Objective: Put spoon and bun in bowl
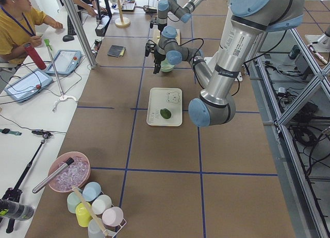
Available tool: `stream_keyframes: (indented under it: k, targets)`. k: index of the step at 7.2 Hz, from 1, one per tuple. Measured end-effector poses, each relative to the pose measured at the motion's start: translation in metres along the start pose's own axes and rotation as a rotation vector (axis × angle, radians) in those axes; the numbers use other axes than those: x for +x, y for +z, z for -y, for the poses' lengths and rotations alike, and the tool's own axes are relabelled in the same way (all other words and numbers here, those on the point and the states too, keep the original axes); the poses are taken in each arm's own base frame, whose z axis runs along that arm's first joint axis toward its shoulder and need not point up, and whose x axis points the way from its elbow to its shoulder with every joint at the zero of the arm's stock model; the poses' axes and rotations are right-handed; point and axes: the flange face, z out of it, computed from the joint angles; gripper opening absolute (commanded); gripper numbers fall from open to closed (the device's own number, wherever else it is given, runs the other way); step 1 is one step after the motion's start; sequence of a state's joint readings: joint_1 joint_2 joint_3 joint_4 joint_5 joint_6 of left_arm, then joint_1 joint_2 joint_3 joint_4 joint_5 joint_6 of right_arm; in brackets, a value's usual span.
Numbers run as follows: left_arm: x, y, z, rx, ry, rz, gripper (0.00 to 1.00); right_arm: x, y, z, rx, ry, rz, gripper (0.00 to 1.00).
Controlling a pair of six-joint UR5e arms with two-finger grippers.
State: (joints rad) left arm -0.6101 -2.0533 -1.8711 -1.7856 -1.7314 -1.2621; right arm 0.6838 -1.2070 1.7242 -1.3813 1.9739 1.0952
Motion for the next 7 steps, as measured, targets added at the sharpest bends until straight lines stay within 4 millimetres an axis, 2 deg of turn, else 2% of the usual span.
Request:
stream_keyframes:
  k: [2,3,6,7]
  targets:
    - [-0.013,-0.019,0.000,0.013,0.002,-0.014,1.00,-0.036,-0.026,0.005,0.028,0.008,0.059,0.41]
    - [-0.026,-0.031,0.004,0.015,0.006,-0.020,1.00,-0.063,-0.035,0.000,0.033,0.028,0.090,0.41]
    - [-0.061,-0.051,0.026,0.020,0.067,-0.009,1.00,-0.156,-0.054,-0.031,0.051,0.085,0.180,0.43]
    - [-0.065,-0.052,0.030,0.023,0.077,-0.008,1.00,-0.182,-0.059,-0.037,0.051,0.104,0.202,0.44]
